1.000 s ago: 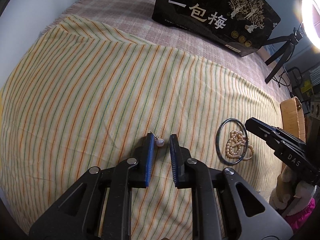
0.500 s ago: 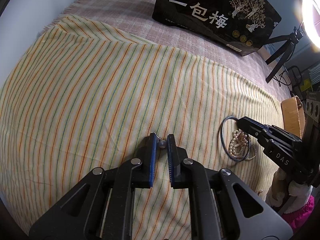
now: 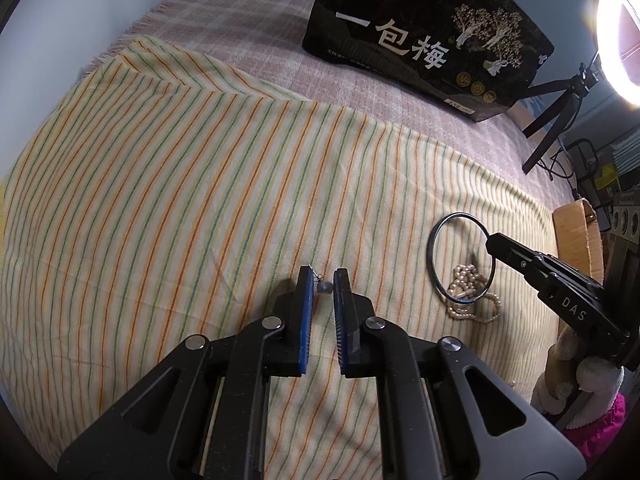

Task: Organize jewelry
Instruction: 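Close left tool on pearl earring while right tool grips blue bangle with pearls, then carry earring in left tool and bangle in right tool over the cardboard box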

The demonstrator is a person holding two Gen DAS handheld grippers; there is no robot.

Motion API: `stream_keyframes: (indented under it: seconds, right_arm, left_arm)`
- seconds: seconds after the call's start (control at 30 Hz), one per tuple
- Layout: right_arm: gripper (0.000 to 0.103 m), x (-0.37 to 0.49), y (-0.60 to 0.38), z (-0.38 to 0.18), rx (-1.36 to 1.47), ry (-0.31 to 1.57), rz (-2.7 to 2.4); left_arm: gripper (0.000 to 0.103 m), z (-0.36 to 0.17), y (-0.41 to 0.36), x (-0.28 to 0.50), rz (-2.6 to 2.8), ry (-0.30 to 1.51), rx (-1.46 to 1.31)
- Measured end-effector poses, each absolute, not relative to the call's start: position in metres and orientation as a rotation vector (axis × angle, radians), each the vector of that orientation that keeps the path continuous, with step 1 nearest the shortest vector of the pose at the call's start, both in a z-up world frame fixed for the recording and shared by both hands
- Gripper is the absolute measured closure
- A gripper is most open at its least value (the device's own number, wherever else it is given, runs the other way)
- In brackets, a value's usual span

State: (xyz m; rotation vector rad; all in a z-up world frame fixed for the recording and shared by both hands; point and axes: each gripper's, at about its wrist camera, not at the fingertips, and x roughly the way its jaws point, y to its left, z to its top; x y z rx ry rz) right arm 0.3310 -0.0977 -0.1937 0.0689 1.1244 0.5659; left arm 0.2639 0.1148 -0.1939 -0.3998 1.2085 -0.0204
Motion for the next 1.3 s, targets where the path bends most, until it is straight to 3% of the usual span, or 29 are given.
stream_keyframes:
  seconds: [0.57, 1.3]
  right_arm:
    - [0.103, 0.304, -0.125, -0.140, 0.060, 1.023, 0.543]
    - [0.103, 0.255, -0.247, -0.073, 0.057, 0.908, 0.375]
  left_arm:
    - [0.095, -0.158, 0.118, 0.248, -0.028, 1.124, -0.451]
    - [0.095, -0.103, -0.014, 0.226, -0.259, 1.058, -0.350]
